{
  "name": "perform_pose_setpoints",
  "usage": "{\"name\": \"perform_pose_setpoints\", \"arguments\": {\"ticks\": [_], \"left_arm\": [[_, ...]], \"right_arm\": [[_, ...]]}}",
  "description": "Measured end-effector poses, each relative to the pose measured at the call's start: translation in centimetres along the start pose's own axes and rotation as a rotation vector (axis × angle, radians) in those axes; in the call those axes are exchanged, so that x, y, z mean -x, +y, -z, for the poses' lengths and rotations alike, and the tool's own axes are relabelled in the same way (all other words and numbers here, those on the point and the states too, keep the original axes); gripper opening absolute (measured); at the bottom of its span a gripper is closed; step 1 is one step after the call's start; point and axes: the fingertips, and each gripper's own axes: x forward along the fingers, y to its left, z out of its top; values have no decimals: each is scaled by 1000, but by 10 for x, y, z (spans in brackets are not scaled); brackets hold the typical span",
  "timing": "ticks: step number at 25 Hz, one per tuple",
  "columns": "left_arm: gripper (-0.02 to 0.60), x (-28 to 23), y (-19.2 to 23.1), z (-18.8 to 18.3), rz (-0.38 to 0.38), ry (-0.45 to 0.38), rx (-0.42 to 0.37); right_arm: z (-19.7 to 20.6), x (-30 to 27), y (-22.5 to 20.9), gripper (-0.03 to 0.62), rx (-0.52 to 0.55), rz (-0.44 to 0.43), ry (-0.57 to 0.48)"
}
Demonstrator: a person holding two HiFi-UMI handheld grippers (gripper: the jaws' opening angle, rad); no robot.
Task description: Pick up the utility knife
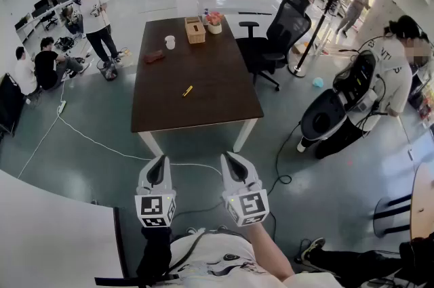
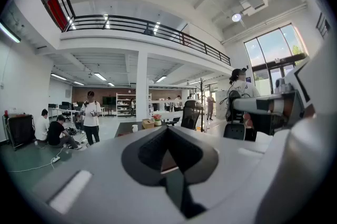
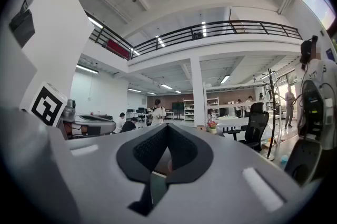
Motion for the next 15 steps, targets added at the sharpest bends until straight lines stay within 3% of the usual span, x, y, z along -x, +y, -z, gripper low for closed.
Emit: {"name": "perform_pose_setpoints", "arguments": {"ticks": [15], "left_arm": [[-2, -3, -1, 3, -5, 3, 13]], "right_arm": [[5, -3, -6, -3, -24, -2, -8]]}}
